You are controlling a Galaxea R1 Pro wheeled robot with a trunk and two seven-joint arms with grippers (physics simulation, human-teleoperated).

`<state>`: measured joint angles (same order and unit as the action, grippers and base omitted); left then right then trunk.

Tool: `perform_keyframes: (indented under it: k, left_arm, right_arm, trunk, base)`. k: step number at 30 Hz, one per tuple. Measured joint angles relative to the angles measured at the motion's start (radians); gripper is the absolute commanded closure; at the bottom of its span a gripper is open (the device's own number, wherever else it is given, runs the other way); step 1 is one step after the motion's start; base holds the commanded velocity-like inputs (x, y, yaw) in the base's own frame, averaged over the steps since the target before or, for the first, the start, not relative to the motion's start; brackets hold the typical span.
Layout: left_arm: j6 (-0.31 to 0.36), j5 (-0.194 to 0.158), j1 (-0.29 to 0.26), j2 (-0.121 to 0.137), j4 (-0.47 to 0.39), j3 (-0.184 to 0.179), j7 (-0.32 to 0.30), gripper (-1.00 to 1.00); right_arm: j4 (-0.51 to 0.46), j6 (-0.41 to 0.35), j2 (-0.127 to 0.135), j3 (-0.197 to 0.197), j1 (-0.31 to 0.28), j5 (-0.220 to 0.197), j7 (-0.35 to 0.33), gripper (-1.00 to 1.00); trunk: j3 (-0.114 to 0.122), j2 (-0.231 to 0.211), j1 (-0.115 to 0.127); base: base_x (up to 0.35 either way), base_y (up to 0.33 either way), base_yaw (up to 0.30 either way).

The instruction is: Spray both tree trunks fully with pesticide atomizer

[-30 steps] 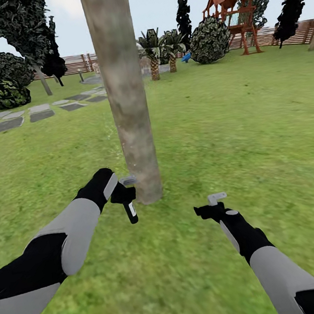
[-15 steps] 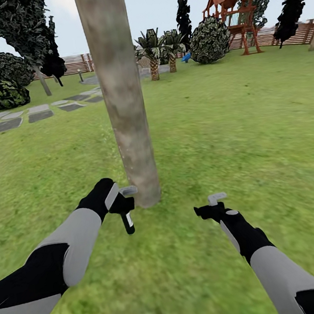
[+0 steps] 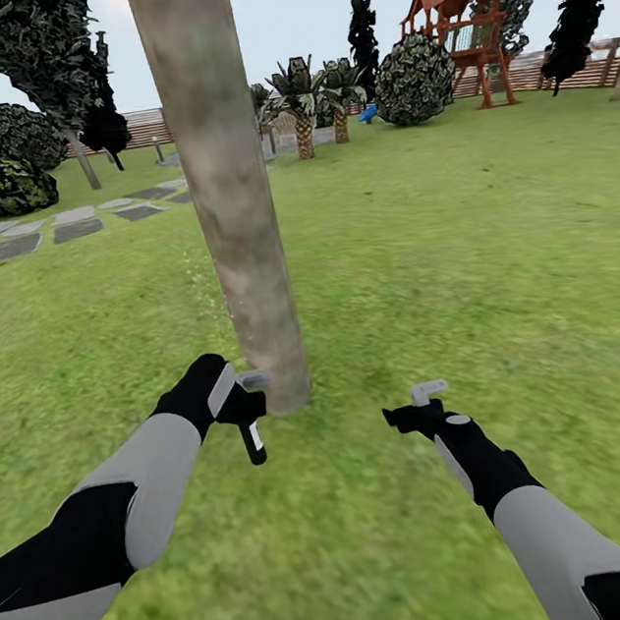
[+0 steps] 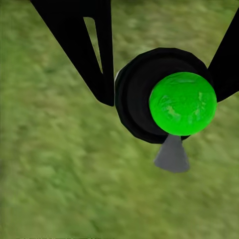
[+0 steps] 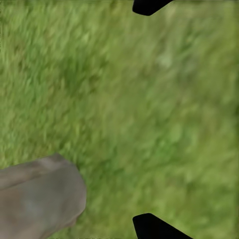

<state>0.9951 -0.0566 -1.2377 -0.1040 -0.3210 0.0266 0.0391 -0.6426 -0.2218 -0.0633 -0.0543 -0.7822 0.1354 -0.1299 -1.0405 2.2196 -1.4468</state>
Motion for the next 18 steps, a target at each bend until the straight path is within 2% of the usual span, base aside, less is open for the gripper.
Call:
perform_keyframes:
  k: [11,18]
  left_arm:
    - [0.000,-0.001,0.001,-0.001,-0.001,0.000,0.001,1.00]
    - [-0.001,-0.005,0.000,-0.004,0.000,0.000,-0.001,1.00]
  right_arm:
    - [-0.001,0.000,0.000,-0.001,0.000,0.000,0.002,-1.00]
    - [-0.001,0.000,0.000,-0.001,0.000,0.000,0.001,-1.00]
  trunk:
    - [0.000,0.000,0.000]
    - [0.000,0.000,0.001]
  base:
    - [0.018,-0.254,0.259]
    - [0.199,-0.199,0.053]
